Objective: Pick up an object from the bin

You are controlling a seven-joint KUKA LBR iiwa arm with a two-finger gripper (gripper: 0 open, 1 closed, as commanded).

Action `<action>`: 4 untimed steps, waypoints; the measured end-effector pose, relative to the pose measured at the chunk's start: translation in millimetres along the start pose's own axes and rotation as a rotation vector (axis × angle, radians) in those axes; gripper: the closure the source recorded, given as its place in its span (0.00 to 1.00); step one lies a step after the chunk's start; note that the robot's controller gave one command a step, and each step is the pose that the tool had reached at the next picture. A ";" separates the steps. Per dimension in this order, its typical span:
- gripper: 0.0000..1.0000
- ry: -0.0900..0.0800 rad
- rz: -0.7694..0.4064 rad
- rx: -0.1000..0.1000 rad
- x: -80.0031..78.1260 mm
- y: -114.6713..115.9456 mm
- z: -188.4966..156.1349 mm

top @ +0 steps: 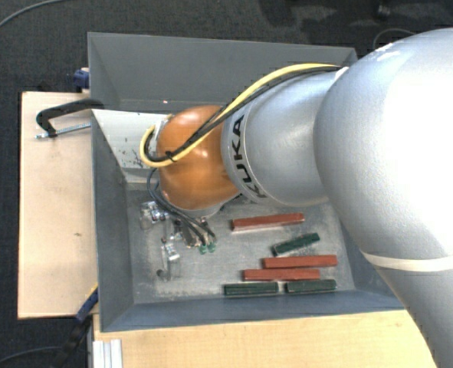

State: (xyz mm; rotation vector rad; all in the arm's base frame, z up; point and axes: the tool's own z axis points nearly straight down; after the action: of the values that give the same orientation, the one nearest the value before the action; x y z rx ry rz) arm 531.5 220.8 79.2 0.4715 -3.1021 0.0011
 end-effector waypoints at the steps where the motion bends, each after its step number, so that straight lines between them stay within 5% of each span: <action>1: 0.00 -0.015 -0.299 0.002 -13.8 -40.1 -68.9; 2: 0.00 -0.016 -0.728 0.006 -48.8 -88.5 -123.9; 3: 0.00 -0.002 -0.506 -0.003 -40.2 -77.8 -14.4; 4: 0.00 -0.006 -0.708 0.005 8.3 -157.9 -70.3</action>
Offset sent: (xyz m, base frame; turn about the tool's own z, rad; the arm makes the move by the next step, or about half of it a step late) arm 0.0224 -0.0342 0.0656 -0.3017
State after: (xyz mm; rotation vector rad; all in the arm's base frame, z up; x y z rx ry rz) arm 570.8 67.6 149.5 1.5209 -2.7525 0.0055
